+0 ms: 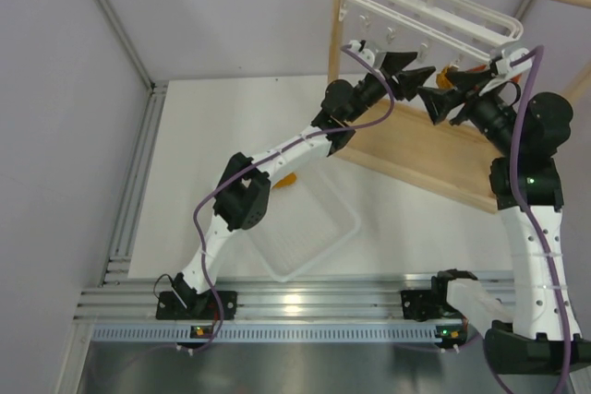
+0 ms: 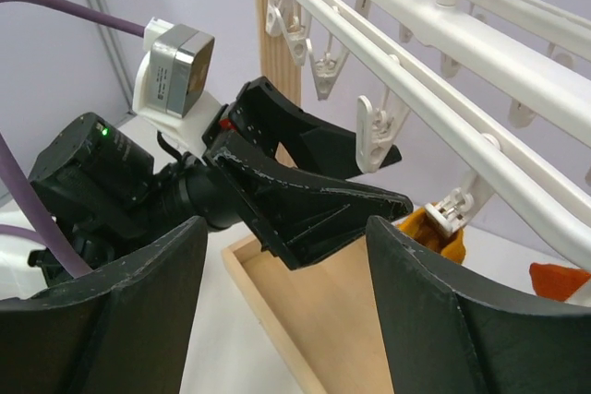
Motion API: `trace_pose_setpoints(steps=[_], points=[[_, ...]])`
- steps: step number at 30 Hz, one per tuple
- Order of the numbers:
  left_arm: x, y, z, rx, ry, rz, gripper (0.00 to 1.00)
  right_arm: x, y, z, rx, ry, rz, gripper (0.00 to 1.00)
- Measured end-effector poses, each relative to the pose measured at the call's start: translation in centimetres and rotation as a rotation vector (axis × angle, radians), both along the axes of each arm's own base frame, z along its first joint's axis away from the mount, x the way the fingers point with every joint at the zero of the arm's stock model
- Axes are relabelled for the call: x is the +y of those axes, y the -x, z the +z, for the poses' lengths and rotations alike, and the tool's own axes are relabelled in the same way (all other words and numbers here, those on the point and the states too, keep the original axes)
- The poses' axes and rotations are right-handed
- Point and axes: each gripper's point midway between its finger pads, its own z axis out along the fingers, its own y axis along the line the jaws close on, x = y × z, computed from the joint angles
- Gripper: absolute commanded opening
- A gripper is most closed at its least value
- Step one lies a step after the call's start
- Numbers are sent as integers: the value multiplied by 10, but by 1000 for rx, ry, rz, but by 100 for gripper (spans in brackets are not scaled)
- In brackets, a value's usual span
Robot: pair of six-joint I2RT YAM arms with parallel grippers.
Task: Clip the socks to the hanger
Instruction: Open the clamp at the hanger.
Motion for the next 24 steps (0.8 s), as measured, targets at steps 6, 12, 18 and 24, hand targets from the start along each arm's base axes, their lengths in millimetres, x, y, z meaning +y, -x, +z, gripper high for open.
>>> trace_pose_setpoints(steps=[6, 12, 18, 24], points=[[0, 3, 3, -18, 6, 2, 60, 13, 0, -8, 10, -20, 31, 65], [1, 2, 6, -24, 10, 13, 61, 16, -5, -11, 3, -43, 17, 63], [2, 2, 7, -31, 8, 21, 54, 9, -10, -4, -18, -67, -32, 61], [4, 3, 11, -51, 13, 29, 51, 6, -14, 0, -44, -81, -62, 60]])
